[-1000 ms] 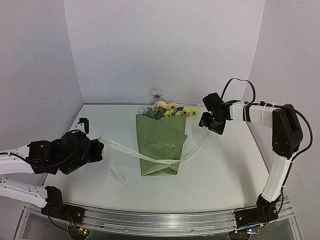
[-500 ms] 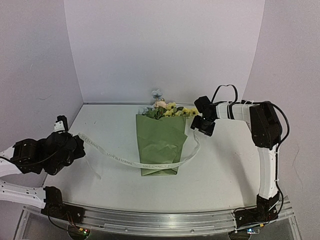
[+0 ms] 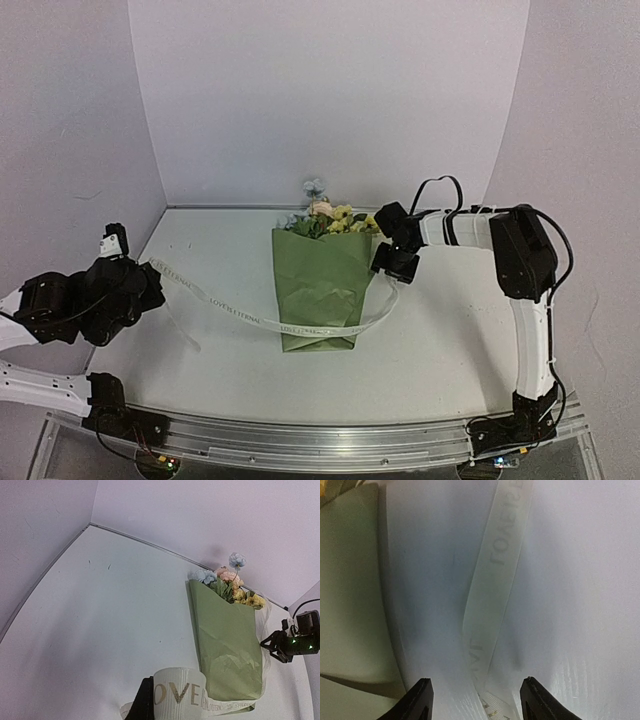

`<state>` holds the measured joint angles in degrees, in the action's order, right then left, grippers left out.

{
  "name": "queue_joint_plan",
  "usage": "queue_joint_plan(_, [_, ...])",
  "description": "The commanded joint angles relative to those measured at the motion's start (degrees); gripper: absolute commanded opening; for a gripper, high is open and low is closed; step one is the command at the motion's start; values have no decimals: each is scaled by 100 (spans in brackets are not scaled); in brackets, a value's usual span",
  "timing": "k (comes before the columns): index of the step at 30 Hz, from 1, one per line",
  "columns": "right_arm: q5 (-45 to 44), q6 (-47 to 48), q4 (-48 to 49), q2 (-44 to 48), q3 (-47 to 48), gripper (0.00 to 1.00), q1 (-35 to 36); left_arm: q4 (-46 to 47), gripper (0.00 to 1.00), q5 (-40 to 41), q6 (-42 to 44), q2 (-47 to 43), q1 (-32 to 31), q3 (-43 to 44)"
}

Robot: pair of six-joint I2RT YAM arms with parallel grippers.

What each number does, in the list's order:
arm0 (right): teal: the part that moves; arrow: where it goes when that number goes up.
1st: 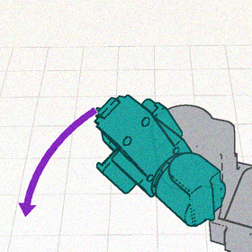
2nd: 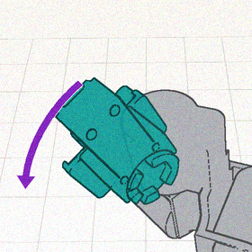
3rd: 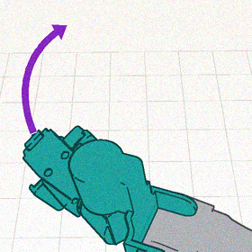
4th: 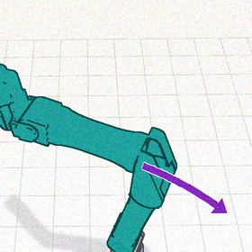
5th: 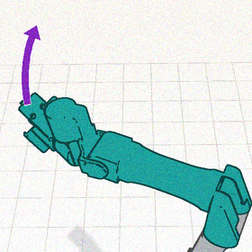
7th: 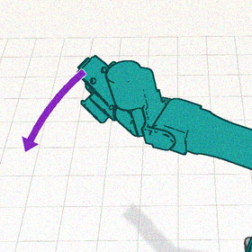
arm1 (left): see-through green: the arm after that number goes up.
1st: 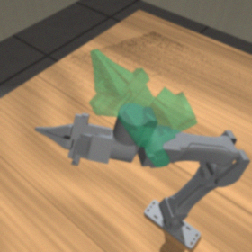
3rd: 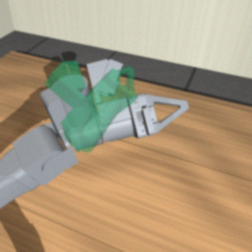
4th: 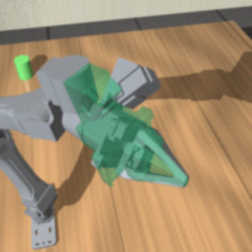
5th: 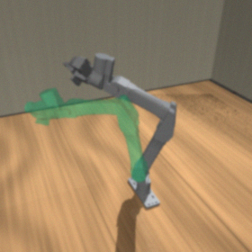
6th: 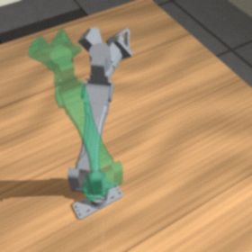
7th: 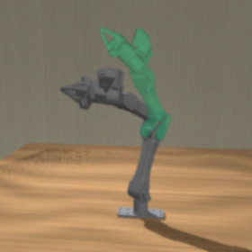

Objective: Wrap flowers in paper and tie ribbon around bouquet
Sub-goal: Straighten the ribbon at the center of the board.

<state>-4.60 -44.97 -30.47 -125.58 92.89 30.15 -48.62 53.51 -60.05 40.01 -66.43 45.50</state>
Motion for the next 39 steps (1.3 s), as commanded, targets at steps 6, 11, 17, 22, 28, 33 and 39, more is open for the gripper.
queue_joint_plan(6, [-253, -315, -182, 326, -526, 43, 222, -296, 0, 255, 78, -197, -8, 503])
queue_joint_plan(11, [-665, -454, 27, 1049, -1349, 14, 220, -372, 0, 381, 149, -189, -11, 601])
queue_joint_plan(17, [-1393, -699, 288, 3036, -2924, 0, 210, -777, 0, 449, -19, -114, -18, 722])
queue_joint_plan(22, [-1433, -1072, 286, 4940, -4362, 0, 220, -1809, 0, 435, -917, -265, -14, 652])
queue_joint_plan(28, [-1697, -1688, 70, 6600, -5330, 0, 815, -3137, 0, 649, -2313, 24, -8, 727])
queue_joint_plan(33, [-1631, -2088, 54, 6449, -5410, 2, 1377, -3775, 0, 991, -3185, 330, -10, 859])
queue_joint_plan(39, [-1019, -2234, 956, 5264, -5468, 24, 1601, -3468, 0, 923, -3054, 688, 15, 678])
